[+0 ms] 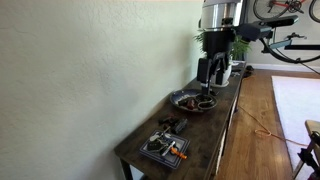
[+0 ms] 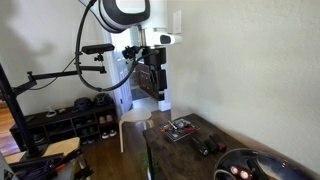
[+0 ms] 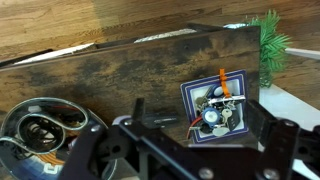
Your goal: Pick the big object on the table and put it on the tray
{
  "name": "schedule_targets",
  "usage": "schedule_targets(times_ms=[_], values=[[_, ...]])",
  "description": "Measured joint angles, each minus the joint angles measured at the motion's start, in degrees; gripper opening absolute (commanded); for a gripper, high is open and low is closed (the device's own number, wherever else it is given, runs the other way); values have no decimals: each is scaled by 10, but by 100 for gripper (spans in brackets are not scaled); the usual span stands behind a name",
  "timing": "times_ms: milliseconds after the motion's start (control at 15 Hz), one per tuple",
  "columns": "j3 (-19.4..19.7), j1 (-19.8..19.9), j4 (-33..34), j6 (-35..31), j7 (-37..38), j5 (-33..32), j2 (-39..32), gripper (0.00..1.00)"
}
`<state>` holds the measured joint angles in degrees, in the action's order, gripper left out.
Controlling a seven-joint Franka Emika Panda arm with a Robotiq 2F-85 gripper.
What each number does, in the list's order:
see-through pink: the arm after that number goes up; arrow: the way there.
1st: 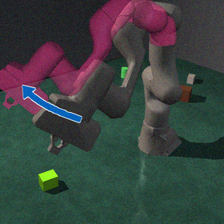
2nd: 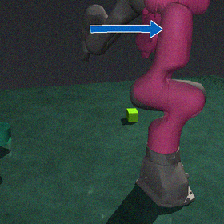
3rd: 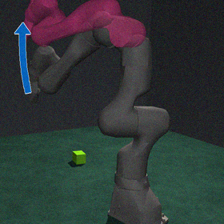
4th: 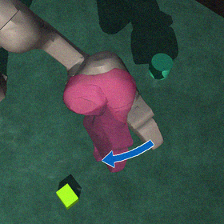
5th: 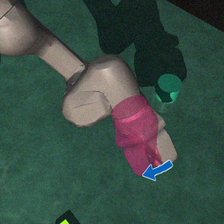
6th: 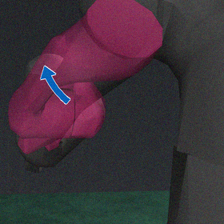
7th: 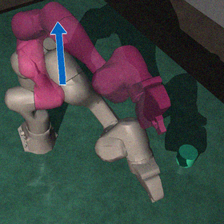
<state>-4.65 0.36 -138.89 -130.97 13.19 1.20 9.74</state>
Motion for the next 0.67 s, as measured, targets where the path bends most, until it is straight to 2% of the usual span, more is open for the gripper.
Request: schedule_targets(times_ms=[267, 667], values=[[14, 1, 21, -35, 0, -1, -57, 100], [31, 2, 79, -38, 2, -4, -142, 100]])
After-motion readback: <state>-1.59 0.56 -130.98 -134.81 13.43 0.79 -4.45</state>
